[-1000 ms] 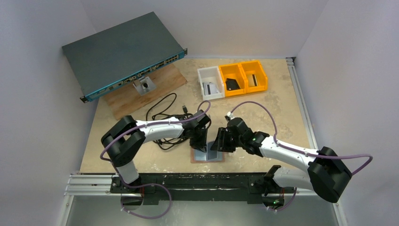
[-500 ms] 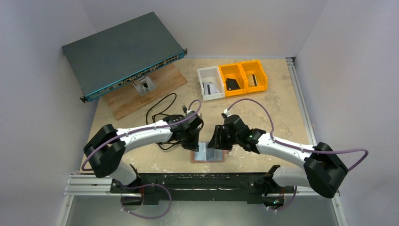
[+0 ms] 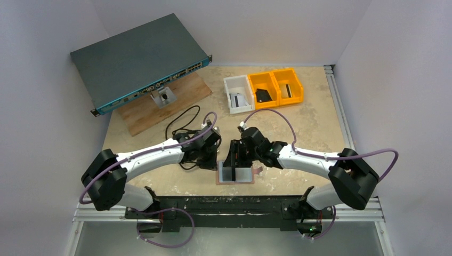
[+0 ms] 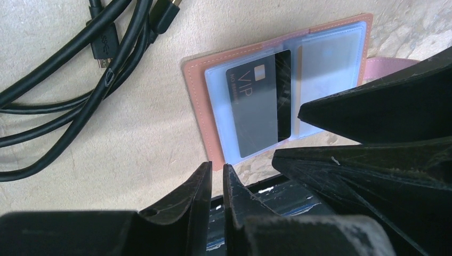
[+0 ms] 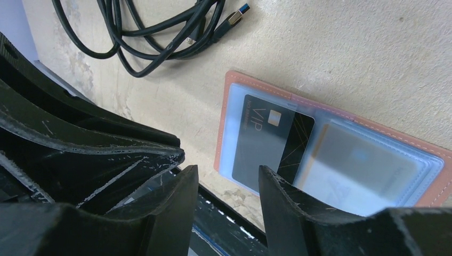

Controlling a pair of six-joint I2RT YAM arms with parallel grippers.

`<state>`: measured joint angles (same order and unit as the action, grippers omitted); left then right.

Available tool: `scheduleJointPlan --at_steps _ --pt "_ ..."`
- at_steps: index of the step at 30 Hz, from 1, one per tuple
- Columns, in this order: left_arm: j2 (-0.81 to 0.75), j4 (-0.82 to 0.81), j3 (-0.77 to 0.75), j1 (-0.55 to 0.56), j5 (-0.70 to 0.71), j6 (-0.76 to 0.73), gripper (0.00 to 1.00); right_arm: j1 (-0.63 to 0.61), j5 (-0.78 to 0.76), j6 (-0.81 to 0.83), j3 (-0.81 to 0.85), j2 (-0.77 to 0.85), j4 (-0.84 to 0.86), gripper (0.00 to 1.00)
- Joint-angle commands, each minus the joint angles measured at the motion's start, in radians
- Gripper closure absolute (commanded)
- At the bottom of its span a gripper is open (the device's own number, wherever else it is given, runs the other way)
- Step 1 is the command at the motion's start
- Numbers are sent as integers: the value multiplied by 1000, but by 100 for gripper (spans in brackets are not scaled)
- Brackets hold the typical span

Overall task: Take the credit cards out of the card holder
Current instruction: Remove the credit card from the card holder.

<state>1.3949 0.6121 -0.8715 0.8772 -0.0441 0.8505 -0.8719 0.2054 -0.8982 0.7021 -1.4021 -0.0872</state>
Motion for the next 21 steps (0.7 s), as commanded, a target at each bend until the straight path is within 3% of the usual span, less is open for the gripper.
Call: scheduleJointPlan --at_steps 1,7,11,21 --pt "-28 -10 5 -6 4 -2 87 -4 4 4 34 12 21 54" --pt "25 -57 -33 -7 -47 -22 87 17 -2 -9 -25 58 18 54" --pt "97 -93 -72 -7 -87 -26 89 42 21 -12 -81 64 63 60" --pt "223 -111 -95 -9 -62 -13 94 70 57 -4 -138 16 143 61"
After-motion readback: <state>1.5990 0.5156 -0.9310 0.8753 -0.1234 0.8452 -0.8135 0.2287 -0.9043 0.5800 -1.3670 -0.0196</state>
